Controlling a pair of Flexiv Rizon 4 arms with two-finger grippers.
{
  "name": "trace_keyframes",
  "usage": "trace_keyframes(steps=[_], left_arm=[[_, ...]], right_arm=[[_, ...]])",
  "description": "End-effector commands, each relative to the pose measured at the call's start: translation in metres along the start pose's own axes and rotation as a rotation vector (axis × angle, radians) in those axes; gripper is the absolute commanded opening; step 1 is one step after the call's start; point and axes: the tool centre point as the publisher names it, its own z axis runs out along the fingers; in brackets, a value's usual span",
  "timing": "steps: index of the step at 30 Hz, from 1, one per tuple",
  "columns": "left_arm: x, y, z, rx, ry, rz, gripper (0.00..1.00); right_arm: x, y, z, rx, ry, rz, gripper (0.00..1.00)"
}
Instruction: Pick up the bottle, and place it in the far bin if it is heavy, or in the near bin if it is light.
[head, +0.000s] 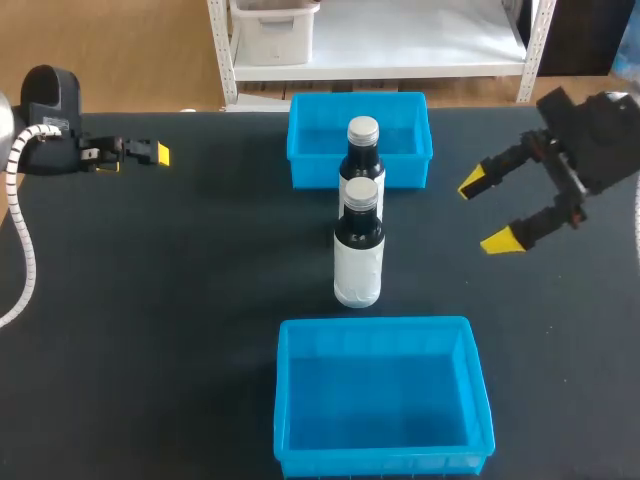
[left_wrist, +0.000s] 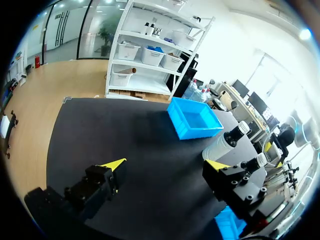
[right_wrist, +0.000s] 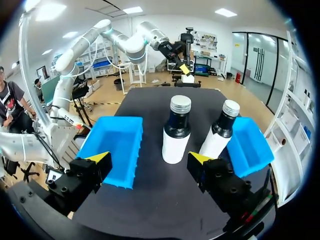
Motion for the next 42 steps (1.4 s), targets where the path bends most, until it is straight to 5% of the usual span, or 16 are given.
trace_keyframes(steps=[1,19,42], left_arm=[[0.0,0.0,0.0,0.0,0.0,0.0,1.0],[0.0,0.0,0.0,0.0,0.0,0.0,1.0],[0.0,0.0,0.0,0.0,0.0,0.0,1.0]], right_arm=[[-0.002,-0.017,0.016,0.0,0.006,0.02,1.0],[-0.014,-0.046,0.051,0.075,0.035,0.048,1.0],[-0.026,-0.066,0.091,0.051,0.013,0.065,1.0]])
